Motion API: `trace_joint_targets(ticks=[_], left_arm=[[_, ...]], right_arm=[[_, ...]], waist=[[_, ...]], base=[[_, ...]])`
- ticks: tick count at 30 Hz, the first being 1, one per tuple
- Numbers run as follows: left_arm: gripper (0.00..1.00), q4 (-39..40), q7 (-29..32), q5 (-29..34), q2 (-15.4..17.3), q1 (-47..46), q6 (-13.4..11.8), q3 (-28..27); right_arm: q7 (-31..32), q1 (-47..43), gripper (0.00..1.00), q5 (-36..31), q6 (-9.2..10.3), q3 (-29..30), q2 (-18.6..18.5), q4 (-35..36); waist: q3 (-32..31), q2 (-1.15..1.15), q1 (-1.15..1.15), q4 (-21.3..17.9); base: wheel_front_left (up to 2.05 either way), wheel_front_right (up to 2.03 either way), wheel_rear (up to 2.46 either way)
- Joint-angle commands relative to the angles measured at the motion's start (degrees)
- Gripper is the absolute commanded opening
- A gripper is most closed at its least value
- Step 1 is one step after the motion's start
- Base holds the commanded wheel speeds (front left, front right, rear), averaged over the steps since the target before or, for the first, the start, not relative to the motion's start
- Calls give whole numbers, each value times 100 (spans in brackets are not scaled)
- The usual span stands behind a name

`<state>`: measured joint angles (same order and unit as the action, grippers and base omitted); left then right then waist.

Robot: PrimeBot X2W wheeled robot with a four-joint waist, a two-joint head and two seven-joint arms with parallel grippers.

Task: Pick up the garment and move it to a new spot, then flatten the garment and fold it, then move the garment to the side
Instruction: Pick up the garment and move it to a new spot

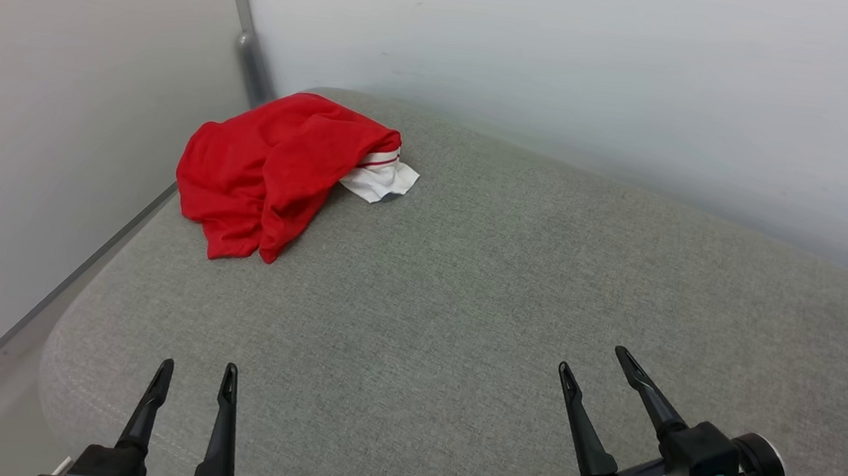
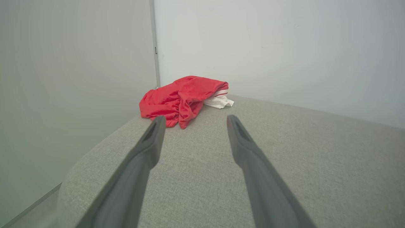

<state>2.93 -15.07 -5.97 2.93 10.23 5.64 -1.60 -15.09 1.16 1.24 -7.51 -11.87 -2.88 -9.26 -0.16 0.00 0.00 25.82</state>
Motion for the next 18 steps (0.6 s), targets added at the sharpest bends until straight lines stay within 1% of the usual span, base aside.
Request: trace_joint_targets(ticks=[1, 6, 11, 14, 15, 16, 18], left_arm=[[100, 24, -16, -21, -5, 29, 17, -2], [100, 55, -16, -139, -6, -43, -53, -9], [100, 118, -16, -303, -6, -264, -54, -120], [100, 123, -16, -341, -5, -556, -8, -267], [100, 26, -15, -457, -10, -641, 42, -283], [100, 13, -17, -397, -8, -786, 66, -360], [100, -93, -16, -475, 57, -1160, 118, -488]], right_arm=[[-12, -63, 100, 24, 4, 1, 1, 8], [-12, -23, 100, -71, 4, 39, 1, 65], [-12, 131, 100, -271, 3, 87, 0, 176], [-12, 237, 100, -403, 4, 116, -1, 312], [-12, 271, 100, -463, 3, 134, -1, 356], [-12, 302, 100, -528, 4, 150, -1, 413], [-12, 405, 100, -653, 3, 185, -25, 528]], waist=[[12, 0, 0, -5], [162, 0, 0, -54], [524, 0, 0, -191], [851, 0, 0, -312], [961, 0, 0, -353], [1097, 0, 0, -402], [1373, 0, 0, -495]], base=[[0, 0, 0], [0, 0, 0], [0, 0, 0], [0, 0, 0], [0, 0, 0], [0, 0, 0], [0, 0, 0]])
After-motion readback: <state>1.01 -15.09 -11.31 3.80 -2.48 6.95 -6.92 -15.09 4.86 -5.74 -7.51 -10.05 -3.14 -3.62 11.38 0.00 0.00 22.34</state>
